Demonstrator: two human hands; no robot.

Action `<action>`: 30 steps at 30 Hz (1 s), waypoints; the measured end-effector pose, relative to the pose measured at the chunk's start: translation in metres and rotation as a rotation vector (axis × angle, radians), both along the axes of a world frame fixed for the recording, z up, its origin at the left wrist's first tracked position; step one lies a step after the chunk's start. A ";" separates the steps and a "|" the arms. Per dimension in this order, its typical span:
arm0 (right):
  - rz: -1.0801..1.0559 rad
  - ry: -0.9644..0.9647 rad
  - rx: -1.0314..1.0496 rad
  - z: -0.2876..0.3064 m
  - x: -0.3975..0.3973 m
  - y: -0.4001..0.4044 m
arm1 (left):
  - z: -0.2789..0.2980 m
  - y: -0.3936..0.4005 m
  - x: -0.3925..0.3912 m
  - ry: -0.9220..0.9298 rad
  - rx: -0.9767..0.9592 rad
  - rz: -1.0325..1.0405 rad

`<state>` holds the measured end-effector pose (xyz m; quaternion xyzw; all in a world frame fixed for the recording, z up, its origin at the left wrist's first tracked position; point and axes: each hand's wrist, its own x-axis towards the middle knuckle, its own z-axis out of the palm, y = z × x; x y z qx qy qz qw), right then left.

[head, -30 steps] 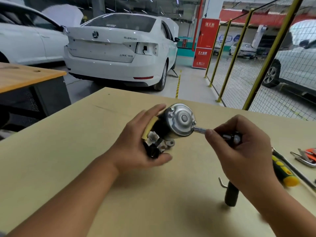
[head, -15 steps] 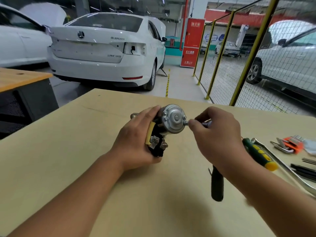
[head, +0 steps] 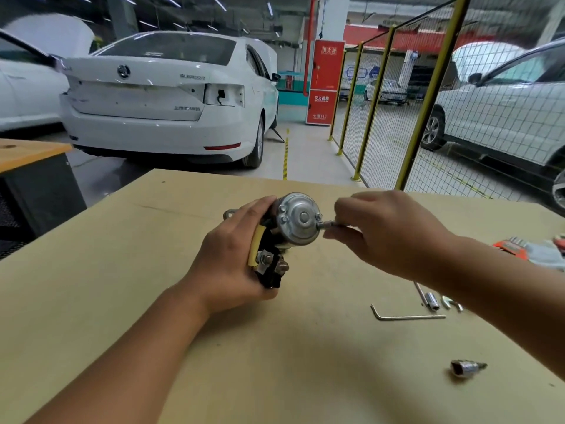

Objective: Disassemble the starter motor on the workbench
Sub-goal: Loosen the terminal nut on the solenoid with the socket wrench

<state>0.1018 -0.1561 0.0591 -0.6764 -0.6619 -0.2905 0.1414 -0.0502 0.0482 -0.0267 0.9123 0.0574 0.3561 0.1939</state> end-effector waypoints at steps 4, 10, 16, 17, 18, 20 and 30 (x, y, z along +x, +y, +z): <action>0.122 -0.228 -0.045 0.007 0.005 0.001 | 0.002 0.004 -0.002 0.022 -0.018 -0.012; -0.419 1.258 0.375 -0.030 -0.027 0.013 | -0.001 0.000 0.002 0.011 0.036 0.034; -0.297 1.413 0.315 -0.045 -0.016 -0.005 | -0.002 -0.002 0.002 -0.022 0.074 0.009; -0.254 1.492 0.317 -0.048 -0.012 -0.008 | -0.002 -0.004 0.002 -0.021 0.086 0.009; -0.217 1.547 0.325 -0.049 -0.010 -0.010 | -0.003 -0.006 0.003 -0.021 0.093 0.010; -0.160 1.597 0.324 -0.051 -0.004 -0.009 | -0.003 -0.008 0.004 -0.033 0.092 0.010; 0.130 1.559 0.248 -0.037 0.041 0.024 | -0.003 0.000 0.006 -0.068 0.056 0.030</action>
